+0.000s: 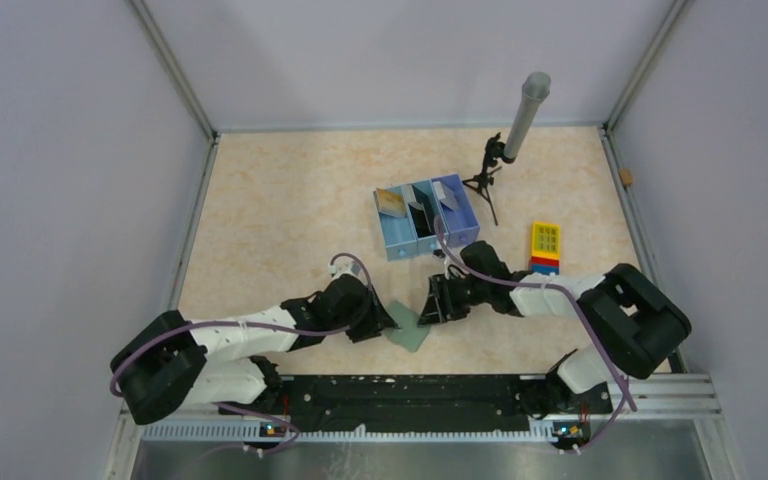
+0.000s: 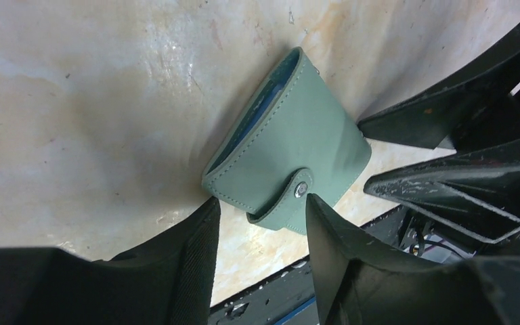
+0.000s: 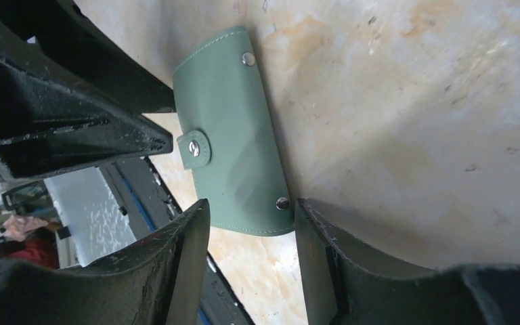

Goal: Put the credit cards into the card holder
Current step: Open the card holder at the center of the board.

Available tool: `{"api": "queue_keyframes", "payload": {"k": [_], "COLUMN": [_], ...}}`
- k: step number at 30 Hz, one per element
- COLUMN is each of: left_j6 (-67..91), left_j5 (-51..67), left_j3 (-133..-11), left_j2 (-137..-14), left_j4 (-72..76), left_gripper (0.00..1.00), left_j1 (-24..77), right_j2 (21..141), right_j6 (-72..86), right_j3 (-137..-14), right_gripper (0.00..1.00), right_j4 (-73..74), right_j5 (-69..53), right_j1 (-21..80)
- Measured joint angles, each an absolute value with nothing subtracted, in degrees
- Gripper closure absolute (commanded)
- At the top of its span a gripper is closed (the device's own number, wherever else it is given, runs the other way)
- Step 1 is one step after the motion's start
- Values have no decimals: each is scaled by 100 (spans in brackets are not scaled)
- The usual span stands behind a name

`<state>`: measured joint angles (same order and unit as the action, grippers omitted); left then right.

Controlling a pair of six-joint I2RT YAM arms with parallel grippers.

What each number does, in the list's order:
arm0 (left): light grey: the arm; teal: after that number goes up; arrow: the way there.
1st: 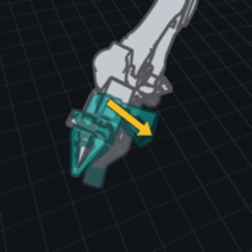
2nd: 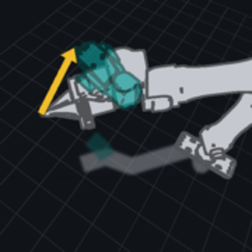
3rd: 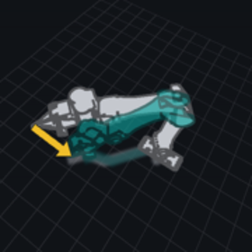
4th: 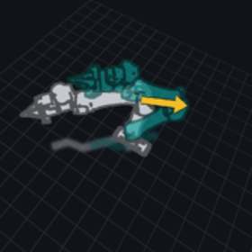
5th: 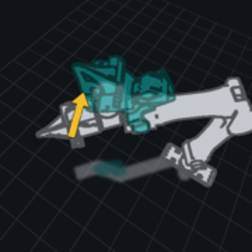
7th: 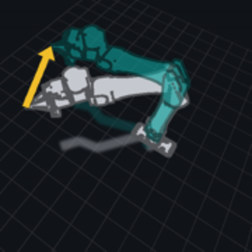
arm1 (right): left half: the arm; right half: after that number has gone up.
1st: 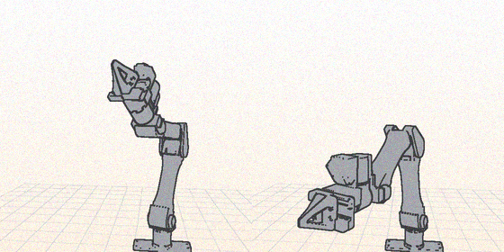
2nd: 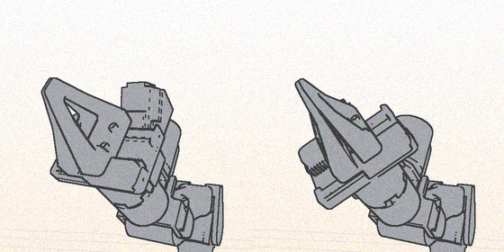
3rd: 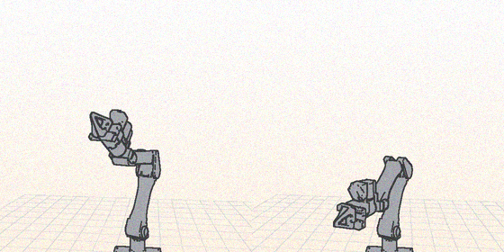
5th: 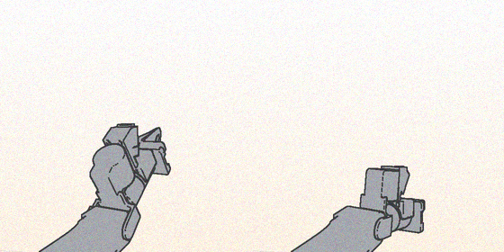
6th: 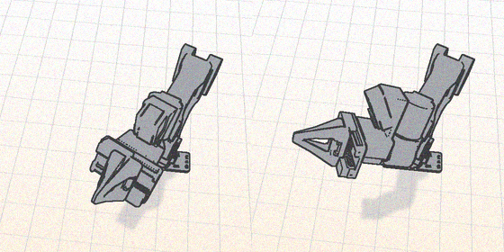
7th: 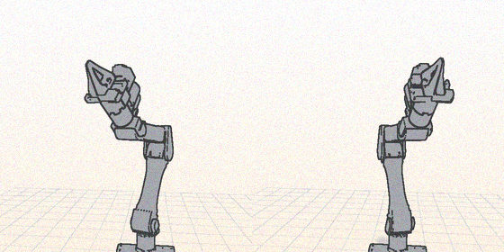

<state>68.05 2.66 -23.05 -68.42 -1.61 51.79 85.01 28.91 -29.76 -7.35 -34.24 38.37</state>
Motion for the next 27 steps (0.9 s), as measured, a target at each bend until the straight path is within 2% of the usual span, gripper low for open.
{"api": "queue_keyframes", "payload": {"k": [13, 16, 21, 27], "left_j6": [6886, 6908, 6945, 7039], "left_j5": [71, 16, -56, -95], "left_j3": [-2161, -2119, -2016, -1820], "left_j2": [-6956, -6956, -6952, -6914], "left_j4": [183, 244, 377, 707], "left_gripper": [64, 72, 78, 80], "left_j1": [5179, 5179, 5179, 5179], "right_j2": [8877, 8899, 8930, 8952], "right_j6": [3822, 3951, 4176, 4427], "right_j3": [-2534, -2497, -2403, -2246], "right_gripper": [58, 58, 60, 62], "right_j4": [-1938, -2067, -2324, -2711], "right_j5": [-3979, -3957, -3863, -3787], "right_j1": [3911, 3922, 3927, 3929]}}
